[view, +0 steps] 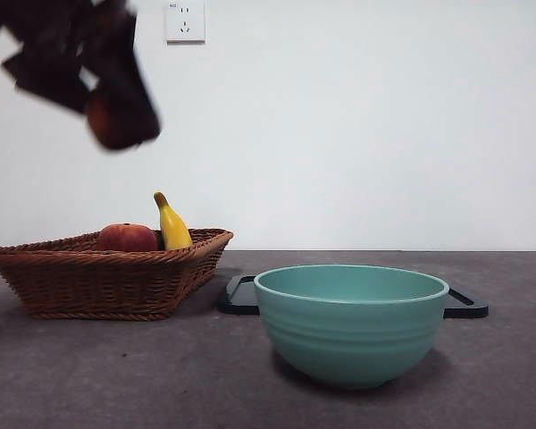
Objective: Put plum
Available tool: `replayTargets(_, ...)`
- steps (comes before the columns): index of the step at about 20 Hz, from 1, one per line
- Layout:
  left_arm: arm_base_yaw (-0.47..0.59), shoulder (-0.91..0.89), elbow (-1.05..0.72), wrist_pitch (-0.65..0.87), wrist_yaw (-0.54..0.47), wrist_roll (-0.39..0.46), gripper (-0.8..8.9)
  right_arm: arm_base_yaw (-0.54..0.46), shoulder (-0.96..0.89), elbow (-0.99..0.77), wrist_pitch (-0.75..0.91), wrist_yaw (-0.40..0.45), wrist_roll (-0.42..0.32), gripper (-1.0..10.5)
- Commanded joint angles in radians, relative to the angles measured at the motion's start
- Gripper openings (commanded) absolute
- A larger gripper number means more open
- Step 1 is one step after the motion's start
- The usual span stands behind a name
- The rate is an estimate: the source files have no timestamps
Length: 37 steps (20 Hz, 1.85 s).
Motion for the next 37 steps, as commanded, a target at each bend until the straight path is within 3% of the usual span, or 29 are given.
replayTargets(1,-0.081,-0.049,0.017,0.003,0.016,-0.020,2.75,0.004,0.005,0.018,0.009,-0.002,0.008,4.1)
replayTargets(8,-0.324,-0.025,0.017,0.024,0.016,-0.022,2.75,0.004,0.005,0.018,0.008,-0.002,0.008,4.1)
replayTargets(16,-0.465,0.190,0.017,0.155,0.015,-0.021,2.75,0.004,0.005,0.018,0.008,-0.002,0.008,4.1)
replayTargets(26,-0.530,0.452,0.017,0.245,0.010,0.023,2.75,0.004,0.005,0.018,0.008,-0.002,0.008,4.1)
replayTargets(37,-0.556,0.494,0.017,0.235,-0.042,0.148,2.78,0.004,0.005,0.018,0.008,0.002,0.008,4.1)
